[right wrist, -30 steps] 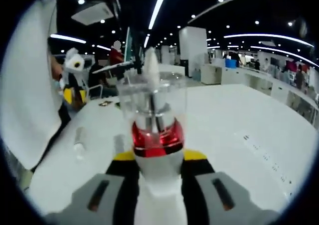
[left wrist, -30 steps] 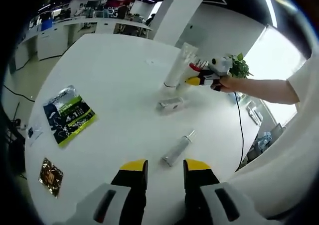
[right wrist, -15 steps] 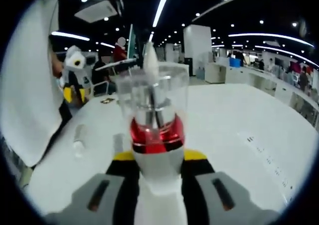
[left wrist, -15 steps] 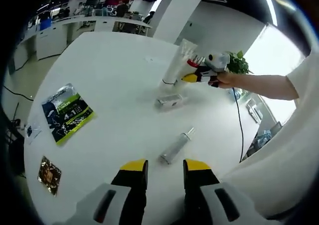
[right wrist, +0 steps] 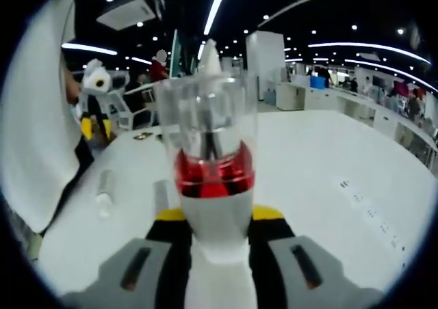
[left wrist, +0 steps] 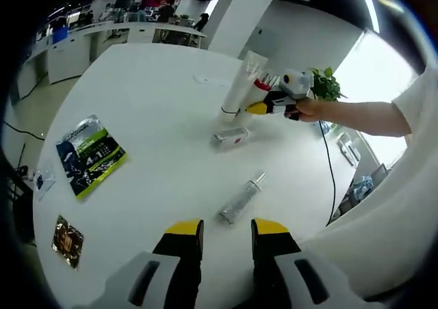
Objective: Arrange the skincare products in the storage area until every visible bottle or jar stands upright without overlapping.
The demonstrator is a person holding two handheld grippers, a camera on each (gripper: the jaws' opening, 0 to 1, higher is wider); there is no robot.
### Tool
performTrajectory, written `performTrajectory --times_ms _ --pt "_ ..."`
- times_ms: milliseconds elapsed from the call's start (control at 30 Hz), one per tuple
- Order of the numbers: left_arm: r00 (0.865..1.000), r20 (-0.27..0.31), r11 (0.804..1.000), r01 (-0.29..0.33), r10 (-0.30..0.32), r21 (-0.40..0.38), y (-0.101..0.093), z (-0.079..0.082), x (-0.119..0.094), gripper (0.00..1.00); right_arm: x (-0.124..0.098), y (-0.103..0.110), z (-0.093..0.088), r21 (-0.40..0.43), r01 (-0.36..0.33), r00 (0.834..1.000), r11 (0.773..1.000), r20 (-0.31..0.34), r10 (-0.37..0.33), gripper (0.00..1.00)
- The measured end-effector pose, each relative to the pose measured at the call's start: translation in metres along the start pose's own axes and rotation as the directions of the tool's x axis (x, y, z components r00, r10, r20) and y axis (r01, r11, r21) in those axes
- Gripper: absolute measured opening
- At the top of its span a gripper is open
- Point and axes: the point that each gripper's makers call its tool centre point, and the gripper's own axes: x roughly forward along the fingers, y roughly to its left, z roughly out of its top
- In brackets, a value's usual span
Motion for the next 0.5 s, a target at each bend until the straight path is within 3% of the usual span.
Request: performTrajectory --times_ms 67,133,167,233,500 --pt "1.000 -0.001 1.000 0.001 -0.001 0.002 0.000 0.000 0.000 0.28 0.002 0.002 -0.004 0.010 -0.007 1.000 1.000 -0.027 0.007 0.30" --pt "1.000 0.002 1.000 0.002 -0.002 0.000 0.000 0.001 0.000 0.28 0.002 0.002 -0.019 0.050 -0.002 0.993 0.999 -0.114 0.008 0.31" --pt "1.000 0.004 1.000 0.002 -0.002 0.000 -0.001 0.001 0.000 0.28 0.002 -0.004 -0.029 0.039 0.036 0.986 0.999 -0.165 -0.029 0.37" --pt "1.000 0.005 1.000 0.002 -0.002 0.000 -0.001 0.001 0.000 0.28 0.003 -0.002 -0.031 0.093 0.049 0.990 0.994 -0.138 -0.036 0.46" --pt "1.000 0.017 1.000 0.008 -0.008 0.005 -0.002 0.000 -0.001 0.28 -0.013 0.001 -0.039 0.137 0.139 0.983 0.981 -0.135 -0.121 0.39"
